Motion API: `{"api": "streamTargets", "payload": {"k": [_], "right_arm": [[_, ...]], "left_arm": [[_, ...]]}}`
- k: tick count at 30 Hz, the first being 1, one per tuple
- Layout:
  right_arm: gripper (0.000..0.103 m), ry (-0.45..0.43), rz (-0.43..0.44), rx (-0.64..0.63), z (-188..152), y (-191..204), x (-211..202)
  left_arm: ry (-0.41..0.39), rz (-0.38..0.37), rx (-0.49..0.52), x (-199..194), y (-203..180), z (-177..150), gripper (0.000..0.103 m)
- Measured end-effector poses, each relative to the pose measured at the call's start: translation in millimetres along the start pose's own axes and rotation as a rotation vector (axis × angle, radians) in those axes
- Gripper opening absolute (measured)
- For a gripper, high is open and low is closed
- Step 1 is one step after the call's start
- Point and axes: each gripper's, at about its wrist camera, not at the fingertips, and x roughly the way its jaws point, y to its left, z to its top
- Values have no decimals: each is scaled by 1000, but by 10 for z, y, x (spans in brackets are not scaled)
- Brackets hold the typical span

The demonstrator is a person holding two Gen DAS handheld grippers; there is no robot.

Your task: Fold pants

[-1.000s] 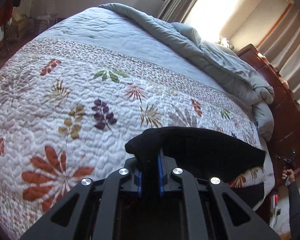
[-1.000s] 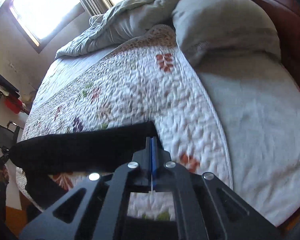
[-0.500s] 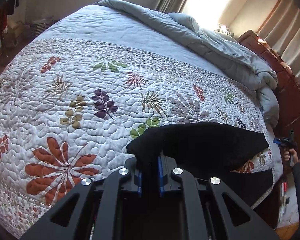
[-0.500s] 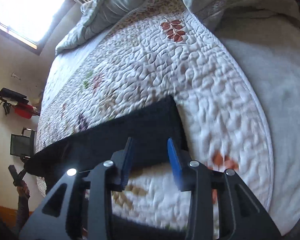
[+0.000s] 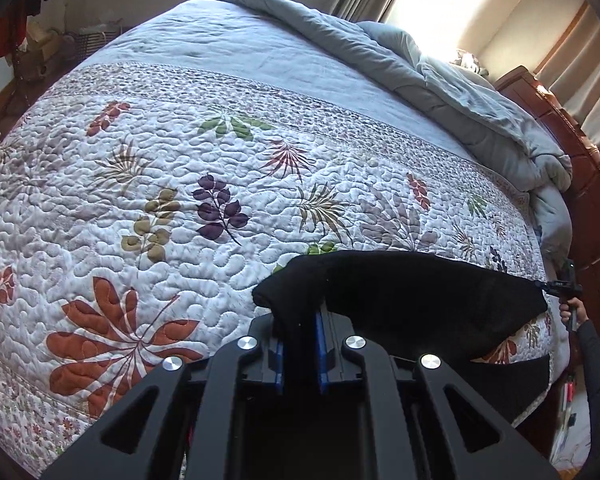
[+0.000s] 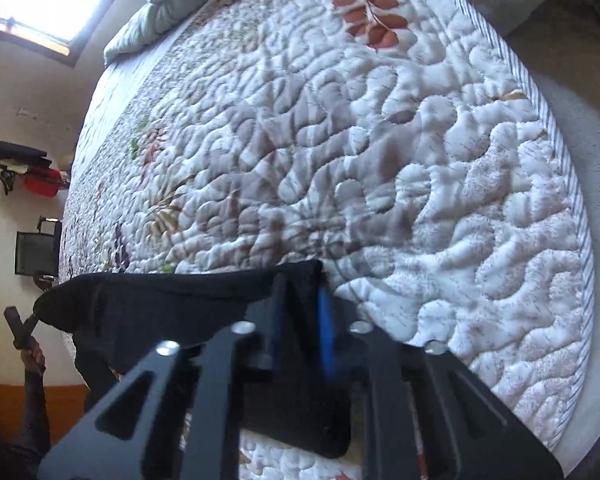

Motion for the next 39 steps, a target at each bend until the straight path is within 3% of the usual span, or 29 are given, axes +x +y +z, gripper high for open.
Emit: {"api": "streamTargets", "payload": {"k": [6, 13, 17, 20, 25, 27, 31, 33, 36, 39], "right_arm": [[7, -121, -20, -72, -336, 327, -641], [6, -300, -180, -127, -1233, 517, -1474], [6, -397, -352, -211, -1950, 647, -1489], [7, -449, -484, -262, -2549, 722, -1261], [8, -471, -588, -222, -3293, 605, -920], [12, -456, -592, -181, -3497, 546, -850], [26, -422, -520, -37, -3826, 452, -786], [49, -415, -424, 64, -3948, 407, -811], [50, -389, -265, 205, -4109, 352, -790], [52, -395, -103, 320, -4239, 317, -819]], "left_arm": [[-38, -14, 3, -238, -70, -53, 11], [-112, -96, 6, -691, -44, -326, 11], [-86, -97, 29, -720, 23, -731, 12], [-66, -103, 20, -659, 114, -1085, 13], [-3, -63, 5, -561, 268, -1566, 22], [25, -30, -17, -500, 341, -1719, 29], [62, 49, -62, -435, 521, -1957, 67], [86, 91, -92, -436, 599, -2062, 73], [101, 148, -169, -521, 745, -2241, 73], [35, 83, -309, -779, 895, -2419, 73]]}}
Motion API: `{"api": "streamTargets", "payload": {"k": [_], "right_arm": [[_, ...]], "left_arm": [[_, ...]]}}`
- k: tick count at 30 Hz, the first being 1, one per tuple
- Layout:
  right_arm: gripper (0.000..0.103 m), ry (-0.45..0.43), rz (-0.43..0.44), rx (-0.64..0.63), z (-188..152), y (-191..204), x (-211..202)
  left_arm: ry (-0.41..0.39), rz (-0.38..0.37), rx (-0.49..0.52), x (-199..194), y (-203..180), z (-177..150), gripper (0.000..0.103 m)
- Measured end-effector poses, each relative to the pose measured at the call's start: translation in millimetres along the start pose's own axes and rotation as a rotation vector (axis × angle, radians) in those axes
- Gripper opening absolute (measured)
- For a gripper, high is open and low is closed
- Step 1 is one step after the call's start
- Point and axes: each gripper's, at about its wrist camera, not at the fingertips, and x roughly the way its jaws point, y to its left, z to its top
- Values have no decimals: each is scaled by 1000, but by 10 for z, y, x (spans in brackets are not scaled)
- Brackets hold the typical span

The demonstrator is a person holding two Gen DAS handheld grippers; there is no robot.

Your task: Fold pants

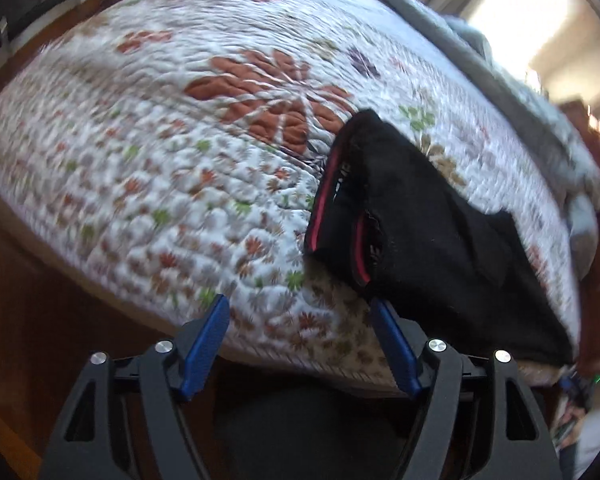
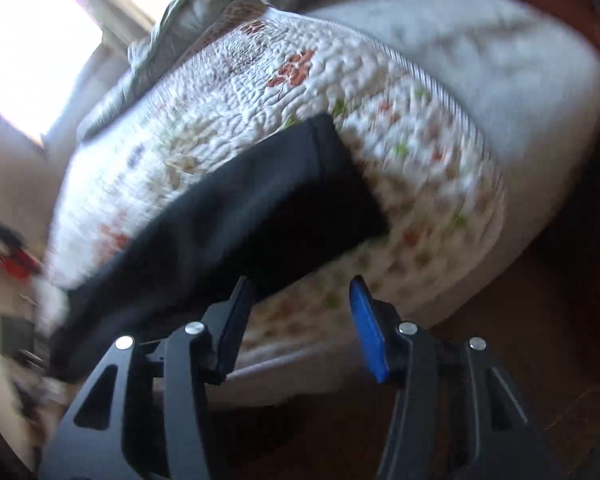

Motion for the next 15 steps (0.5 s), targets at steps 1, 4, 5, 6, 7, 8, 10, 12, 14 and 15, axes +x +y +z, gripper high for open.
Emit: {"api": "streamTargets", "payload": {"k": [1, 4, 5, 6, 7, 8, 10, 12, 14, 15], "right_arm": [[53, 0, 71, 72, -45, -38, -35], [57, -35, 193, 205, -123, -103, -99], [59, -44, 228, 238, -132, -114, -96], [61, -51, 255, 267, -139, -122, -85], [62, -58, 278, 300, -142, -121, -56], [63, -64, 299, 328, -136, -117, -22], [66, -65, 329, 387, -125, -127, 50], [69, -62, 353, 458, -100, -144, 136], [70, -65, 347, 486, -67, -147, 164], [70, -66, 349, 492, -51, -149, 165]], "left_arm": [[-29, -34, -37, -91, 43, -40, 76], [-108, -167, -134, -289, 70, -170, 85], [-113, -204, -149, -285, 44, -175, 87], [-108, -243, -161, -246, -2, -176, 90], [-97, -272, -173, -190, -40, -155, 90], [-79, -285, -178, -101, -88, -126, 90], [-47, -255, -173, 68, -154, -77, 90], [-8, -199, -170, 245, -201, -31, 89], [19, -188, -178, 346, -239, 28, 82], [22, -195, -181, 361, -253, 55, 54]]}}
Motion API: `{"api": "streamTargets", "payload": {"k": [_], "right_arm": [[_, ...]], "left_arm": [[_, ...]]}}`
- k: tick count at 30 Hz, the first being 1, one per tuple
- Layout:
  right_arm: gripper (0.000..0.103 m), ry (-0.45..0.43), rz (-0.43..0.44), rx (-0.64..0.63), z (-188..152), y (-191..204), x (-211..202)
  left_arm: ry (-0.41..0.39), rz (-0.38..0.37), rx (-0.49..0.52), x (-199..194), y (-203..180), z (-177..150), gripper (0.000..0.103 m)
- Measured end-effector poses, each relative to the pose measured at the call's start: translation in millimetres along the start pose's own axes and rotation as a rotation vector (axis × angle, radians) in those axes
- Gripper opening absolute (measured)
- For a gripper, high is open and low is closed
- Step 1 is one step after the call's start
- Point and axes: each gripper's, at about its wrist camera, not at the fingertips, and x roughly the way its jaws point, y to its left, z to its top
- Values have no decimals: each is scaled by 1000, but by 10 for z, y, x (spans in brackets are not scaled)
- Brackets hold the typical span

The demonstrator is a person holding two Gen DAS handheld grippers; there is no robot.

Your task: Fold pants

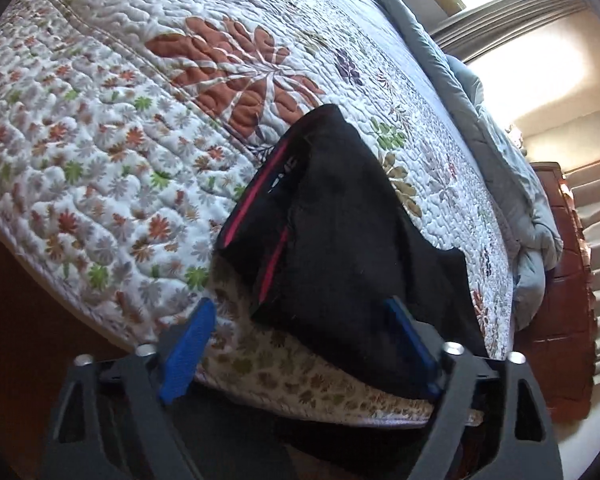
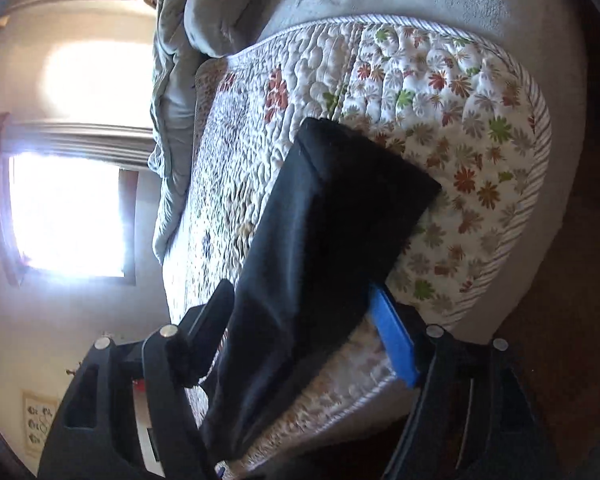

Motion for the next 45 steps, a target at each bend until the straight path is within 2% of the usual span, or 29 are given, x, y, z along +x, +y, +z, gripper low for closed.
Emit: {"api": "streamTargets", "payload": {"k": [1, 3, 8, 10, 11, 12, 13, 14, 15, 16, 18, 20, 22, 24, 26, 27, 28, 30, 35, 37, 39, 41, 42, 43, 44, 45], "right_arm": [[70, -2, -1, 7, 21, 12, 10], [70, -9, -2, 25, 100, 22, 13], [69, -42, -2, 75, 236, -43, -51], [64, -31, -13, 80, 280, -63, -18], [56, -25, -17, 74, 294, -53, 4], [38, -26, -25, 66, 316, -39, 22], [26, -27, -39, 55, 346, -9, 57], [9, -19, -55, 44, 394, 27, 106], [6, -19, -84, 22, 436, 87, 132], [6, -16, -106, -28, 500, 263, 171], [5, -43, -84, -116, 564, 609, 117], [5, -111, 30, -258, 535, 1068, -105], [5, -135, 43, -282, 489, 1049, -185], [5, -110, -7, -193, 489, 649, -76], [5, -25, -138, -89, 450, 62, 204], [5, -7, -172, -81, 428, -46, 272], [5, -5, -175, -77, 377, -151, 276], [5, -14, -146, -53, 364, -178, 247], [5, -16, -153, -78, 443, -44, 241], [5, -13, -181, -80, 425, -85, 277], [6, -17, -169, -61, 419, -133, 293], [13, -25, -138, -39, 404, -170, 259], [26, -17, -113, -11, 397, -191, 250], [32, -11, -94, 7, 385, -237, 209], [37, -10, -83, 14, 368, -237, 182], [39, -11, -83, 8, 351, -225, 146]], "left_arm": [[20, -1, 7, 29, -51, 33, 36], [10, -7, 29, 17, -143, 80, 21], [16, -9, 42, 30, -214, 195, 17], [22, -7, 41, 32, -193, 215, 17], [24, -5, 40, 33, -189, 223, 17], [26, -1, 43, 34, -192, 234, 16], [30, 2, 45, 44, -210, 253, 16], [39, 3, 44, 56, -232, 286, 16], [48, 1, 39, 82, -258, 345, 15], [54, -11, 32, 91, -282, 411, 15], [32, -64, 30, -10, -386, 554, 14], [-32, -168, 51, -229, -474, 628, 14], [-86, -199, 71, -354, -417, 602, 14], [-59, -176, 12, -220, -100, 533, 14], [28, -99, -44, 86, 236, 408, 14], [65, -69, -55, 215, 358, 318, 14], [63, -70, -53, 230, 396, 278, 14], [30, -100, -53, 177, 411, 242, 14], [11, -85, 3, 127, 325, 236, 15], [8, -85, 3, 128, 325, 240, 15], [6, -67, 22, 126, 310, 226, 16], [0, -36, 44, 103, 234, 234, 21], [-2, -19, 48, 91, 201, 240, 27], [-5, 1, 51, 46, 167, 238, 33], [-17, 39, 61, -27, 128, 225, 38], [-44, 97, 74, -113, 89, 201, 49]]}}
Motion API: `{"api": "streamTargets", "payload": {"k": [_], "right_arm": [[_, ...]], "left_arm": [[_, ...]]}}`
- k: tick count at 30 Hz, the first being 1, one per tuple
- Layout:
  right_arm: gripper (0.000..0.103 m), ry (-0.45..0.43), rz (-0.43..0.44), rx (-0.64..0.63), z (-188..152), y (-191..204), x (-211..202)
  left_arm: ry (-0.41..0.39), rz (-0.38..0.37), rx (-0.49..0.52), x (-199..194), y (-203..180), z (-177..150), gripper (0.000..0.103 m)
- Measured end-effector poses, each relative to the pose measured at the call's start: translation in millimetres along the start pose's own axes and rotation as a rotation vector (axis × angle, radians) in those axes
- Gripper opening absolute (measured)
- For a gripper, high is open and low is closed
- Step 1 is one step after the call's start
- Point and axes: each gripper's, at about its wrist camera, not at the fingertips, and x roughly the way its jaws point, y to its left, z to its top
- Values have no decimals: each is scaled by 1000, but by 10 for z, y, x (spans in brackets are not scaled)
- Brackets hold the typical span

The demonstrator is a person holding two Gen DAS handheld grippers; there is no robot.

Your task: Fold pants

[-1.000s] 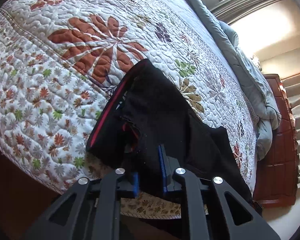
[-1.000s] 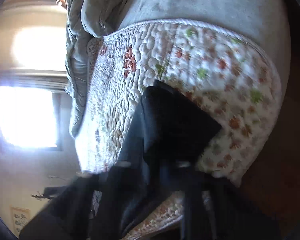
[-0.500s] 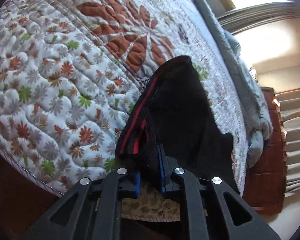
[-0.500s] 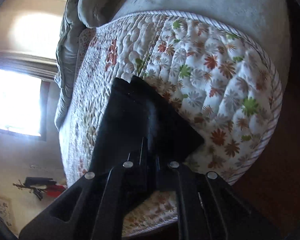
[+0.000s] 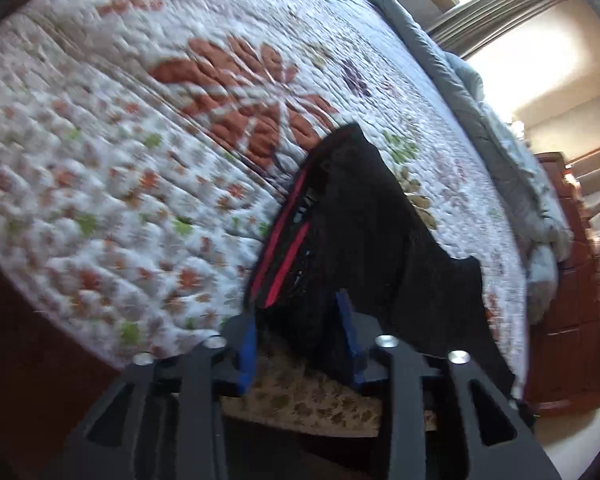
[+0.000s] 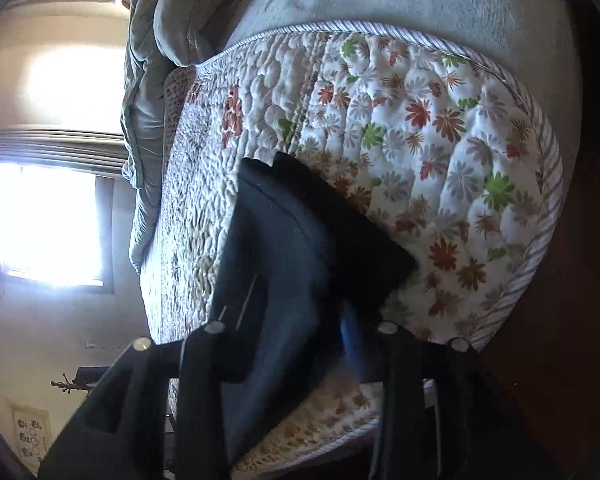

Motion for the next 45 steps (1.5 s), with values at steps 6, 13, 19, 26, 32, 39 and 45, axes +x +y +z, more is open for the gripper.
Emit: {"api": "streamTargets", "payload": {"k": [6, 13, 19, 26, 32, 39, 45], "right_arm": [[5, -16, -113, -39, 10, 26, 12], [13, -62, -132, -23, -45, -5, -181], [16, -150, -170, -229, -99, 539, -411], [16, -9, -119, -288, 115, 880, 359], [8, -27, -156, -205, 235, 579, 498], [24, 231, 112, -510, -1208, 1251, 556], [5, 229, 27, -429, -1286, 772, 850]], "left_arm": [[-201, 100, 141, -547, -344, -149, 56], [-133, 42, 328, -152, -817, 3, 62], [-26, 141, 350, 436, -786, 202, 62], [-7, 209, 319, 731, -614, 232, 65], [-12, 213, 215, 672, -403, 304, 74], [-261, 195, 401, -32, -971, -109, 85], [-130, 190, 535, 363, -1121, -276, 85]]}}
